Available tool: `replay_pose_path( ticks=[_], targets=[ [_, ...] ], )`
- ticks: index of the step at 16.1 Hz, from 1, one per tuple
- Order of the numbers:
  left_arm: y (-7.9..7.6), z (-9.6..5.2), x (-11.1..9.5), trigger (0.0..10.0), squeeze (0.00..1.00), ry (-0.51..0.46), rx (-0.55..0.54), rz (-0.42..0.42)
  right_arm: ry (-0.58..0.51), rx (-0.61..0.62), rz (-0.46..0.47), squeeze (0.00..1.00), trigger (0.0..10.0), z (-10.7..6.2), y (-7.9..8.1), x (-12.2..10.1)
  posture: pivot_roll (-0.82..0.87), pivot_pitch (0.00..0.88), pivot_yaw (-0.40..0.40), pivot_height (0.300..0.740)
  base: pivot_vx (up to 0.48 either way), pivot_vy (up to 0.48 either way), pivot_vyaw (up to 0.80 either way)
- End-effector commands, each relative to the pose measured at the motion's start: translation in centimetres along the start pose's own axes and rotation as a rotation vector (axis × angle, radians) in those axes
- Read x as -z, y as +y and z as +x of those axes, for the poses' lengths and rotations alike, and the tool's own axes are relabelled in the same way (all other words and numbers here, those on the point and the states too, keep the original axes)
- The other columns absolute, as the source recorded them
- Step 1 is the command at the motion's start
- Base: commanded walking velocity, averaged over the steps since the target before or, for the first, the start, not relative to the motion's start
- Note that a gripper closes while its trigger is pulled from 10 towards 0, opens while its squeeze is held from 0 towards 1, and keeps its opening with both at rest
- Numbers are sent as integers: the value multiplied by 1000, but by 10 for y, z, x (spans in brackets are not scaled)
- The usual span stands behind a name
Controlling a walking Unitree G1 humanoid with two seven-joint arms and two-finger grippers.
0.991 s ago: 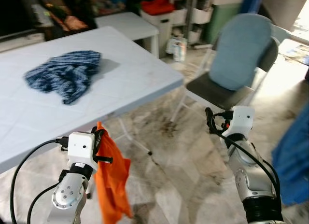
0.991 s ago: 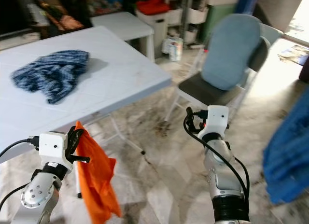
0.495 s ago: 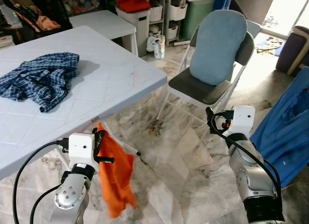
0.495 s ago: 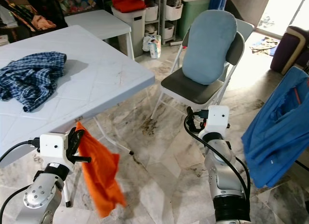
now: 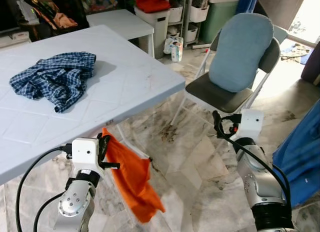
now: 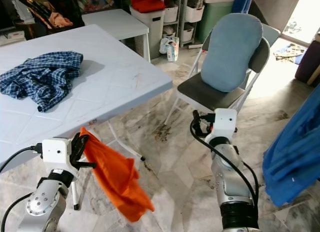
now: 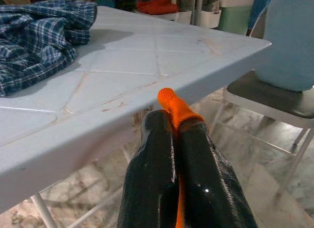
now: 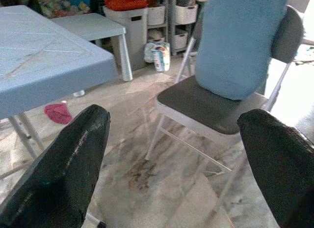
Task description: Hang hanger
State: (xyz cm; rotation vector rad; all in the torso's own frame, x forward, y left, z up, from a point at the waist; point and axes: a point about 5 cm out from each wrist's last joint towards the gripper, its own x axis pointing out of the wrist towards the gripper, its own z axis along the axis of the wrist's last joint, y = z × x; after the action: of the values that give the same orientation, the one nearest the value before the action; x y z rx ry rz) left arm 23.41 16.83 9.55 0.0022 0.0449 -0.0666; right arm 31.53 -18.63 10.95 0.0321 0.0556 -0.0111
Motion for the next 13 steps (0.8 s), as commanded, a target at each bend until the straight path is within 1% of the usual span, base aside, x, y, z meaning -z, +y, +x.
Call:
replay_pose_path(
  ticks=[1,4,9,12,13],
  targets=[
    [-2,2,-9,10000,0,-31,10,-19,-3,7,3,0,10000,0,-3,-3,-52,0,-2,740,0,0,-800],
    [-3,2,-8,10000,0,-22,18,-33,-2,3,0,0,10000,0,-3,-2,-50,0,-6,740,0,0,-800],
    [-4,1,-8,10000,0,-15,27,-39,-4,-2,-2,0,10000,1,-2,-3,-49,0,-10,740,0,300,-800],
    [-5,1,-8,10000,0,-14,29,-39,-5,-2,-3,0,10000,1,-2,-4,-51,0,-9,740,0,373,-800],
    [-5,1,-8,10000,0,-13,30,-39,-6,-2,-3,0,10000,1,-2,-4,-51,0,-9,740,0,0,-800]
  ],
)
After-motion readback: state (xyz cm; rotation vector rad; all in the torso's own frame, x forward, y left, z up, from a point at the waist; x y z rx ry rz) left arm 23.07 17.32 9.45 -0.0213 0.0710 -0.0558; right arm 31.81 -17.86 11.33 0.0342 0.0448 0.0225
